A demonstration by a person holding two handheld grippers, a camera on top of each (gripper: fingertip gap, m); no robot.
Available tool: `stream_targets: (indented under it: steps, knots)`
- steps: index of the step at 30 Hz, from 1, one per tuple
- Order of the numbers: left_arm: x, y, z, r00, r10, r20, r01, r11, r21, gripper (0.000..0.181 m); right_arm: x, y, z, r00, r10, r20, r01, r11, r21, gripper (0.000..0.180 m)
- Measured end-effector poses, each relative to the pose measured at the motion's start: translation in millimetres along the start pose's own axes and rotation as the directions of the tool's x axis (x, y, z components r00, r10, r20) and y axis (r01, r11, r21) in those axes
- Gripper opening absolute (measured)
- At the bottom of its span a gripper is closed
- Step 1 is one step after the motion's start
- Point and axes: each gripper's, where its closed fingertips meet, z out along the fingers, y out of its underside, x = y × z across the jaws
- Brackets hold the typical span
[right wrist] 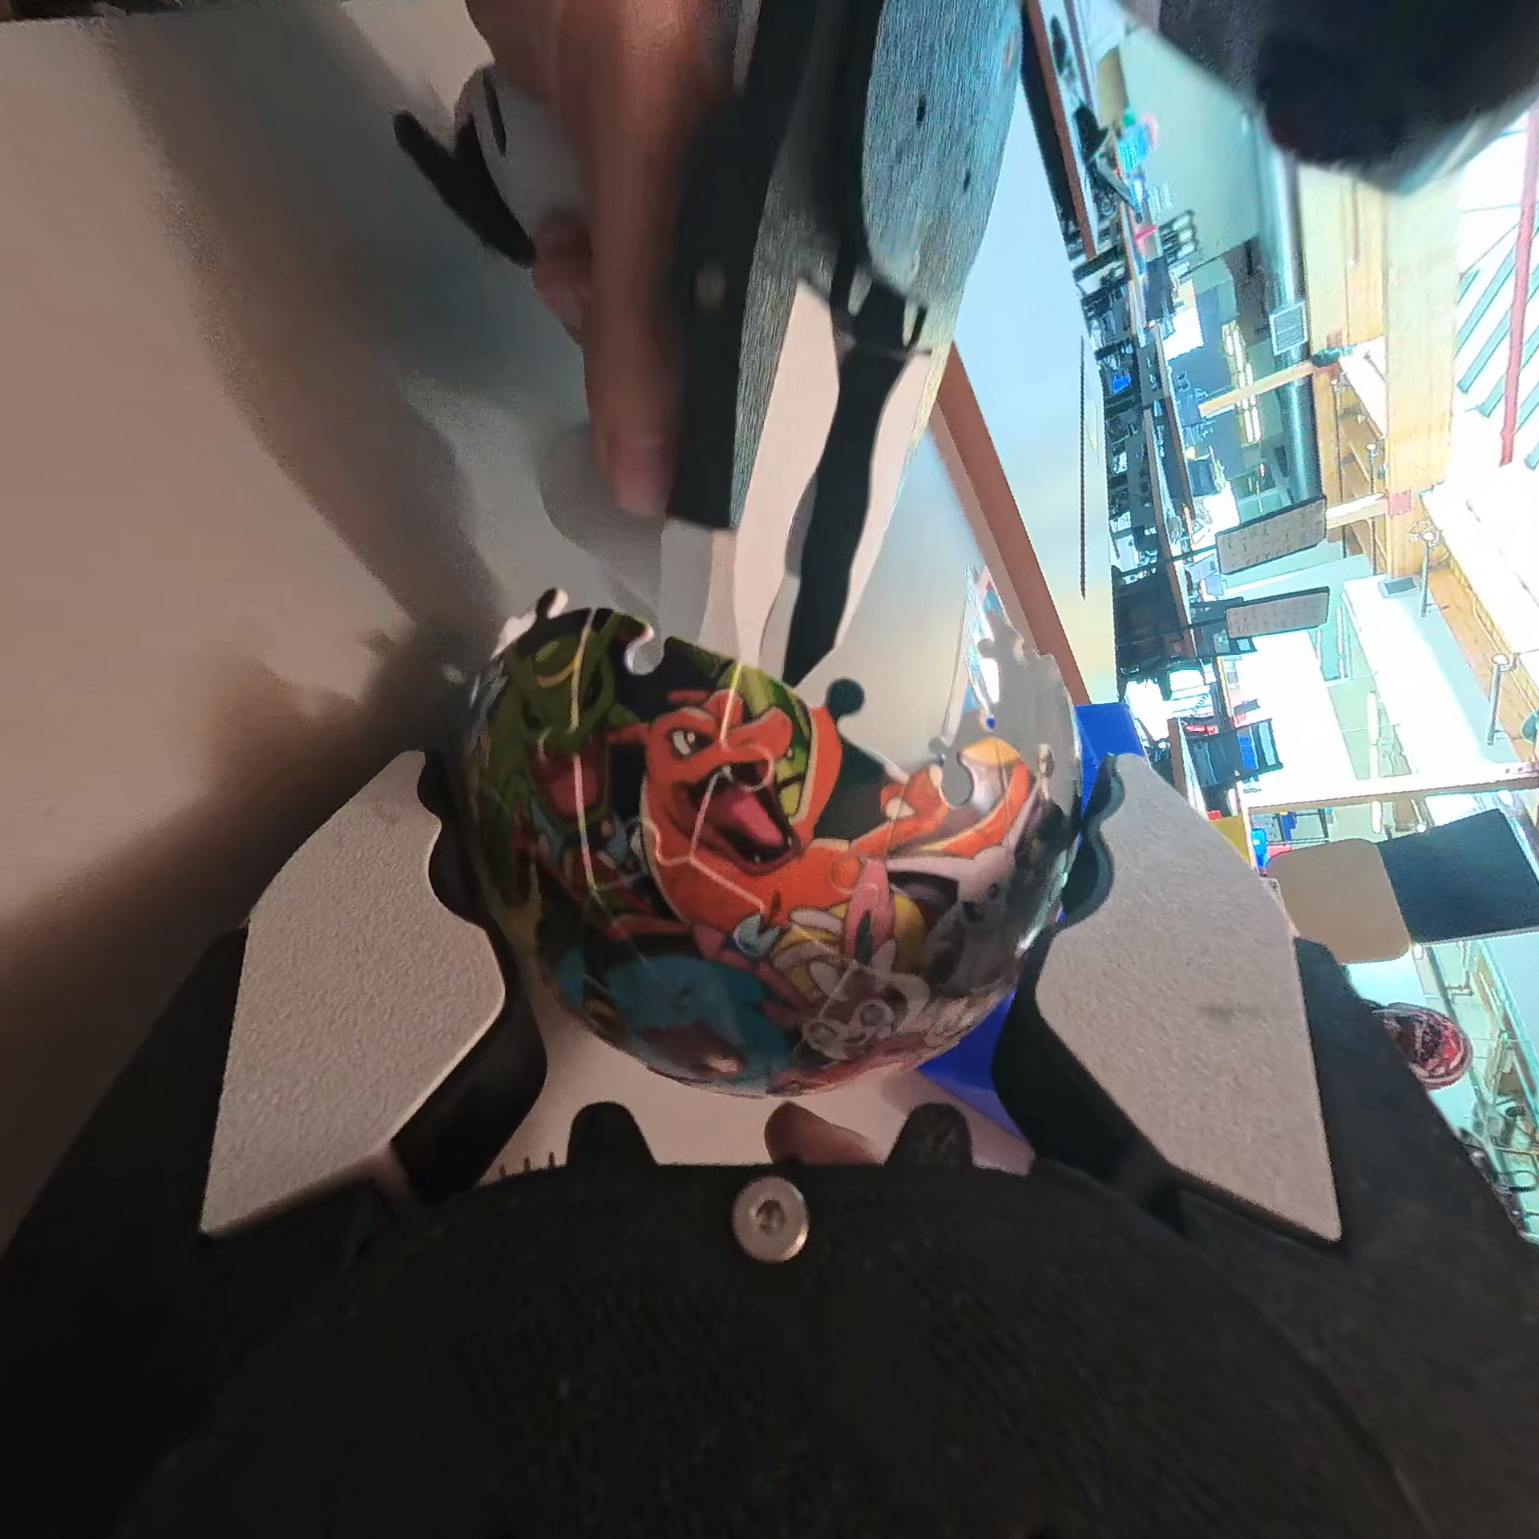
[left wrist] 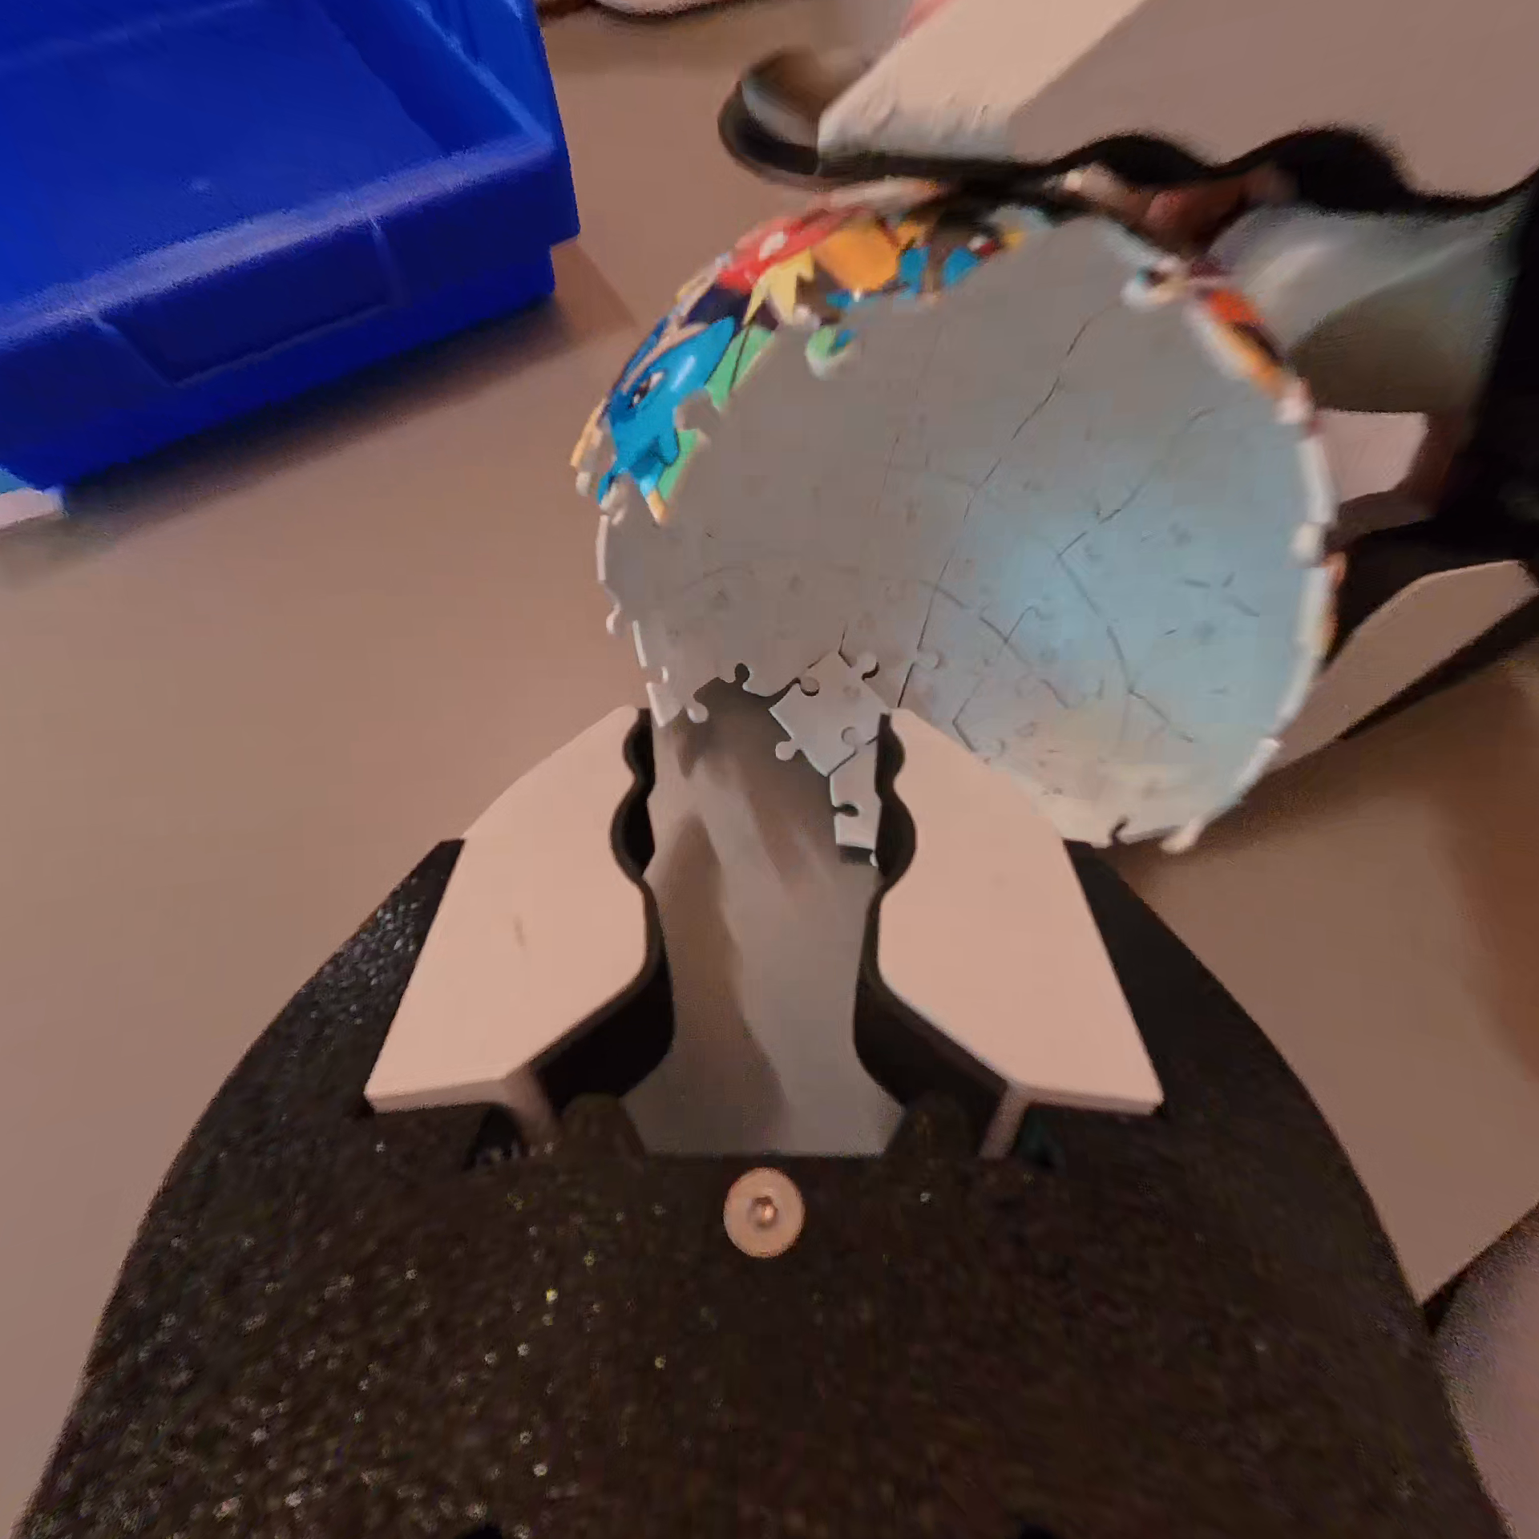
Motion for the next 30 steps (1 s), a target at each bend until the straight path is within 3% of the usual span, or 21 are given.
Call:
stream_targets:
  steps: [3,7,12,16,30]
  knots:
    - [-13.5,-1.9,-12.6,0.998,-0.016,0.053,0.014,0.999,0.051,0.073,0.5,1.8,0.4,1.0,0.008,-0.003,-0.008,1.0,0.001,0.139]
    - [-43.3,15.0,0.8,0.991,-0.112,0.074,0.117,0.991,-0.058,0.096,0.1,1.5,1.3,1.0,0.02,-0.003,-0.02,1.0,0.01,0.14]
    - [-31.0,16.6,30.1,0.991,-0.128,-0.048,0.116,0.973,-0.198,0.096,-0.5,0.6,2.0,1.0,0.012,-0.004,-0.012,1.0,0.006,0.141]
    - [-31.8,17.3,43.9,0.998,-0.056,0.001,0.055,0.975,-0.217,0.099,-0.5,-0.1,2.6,1.0,0.012,-0.004,-0.012,1.0,0.005,0.141]
    - [-30.8,16.3,49.3,1.0,-0.015,0.013,0.018,0.974,-0.225,0.105,3.4,-1.7,4.1,0.994,0.111,-0.024,-0.109,0.991,0.073,0.141]
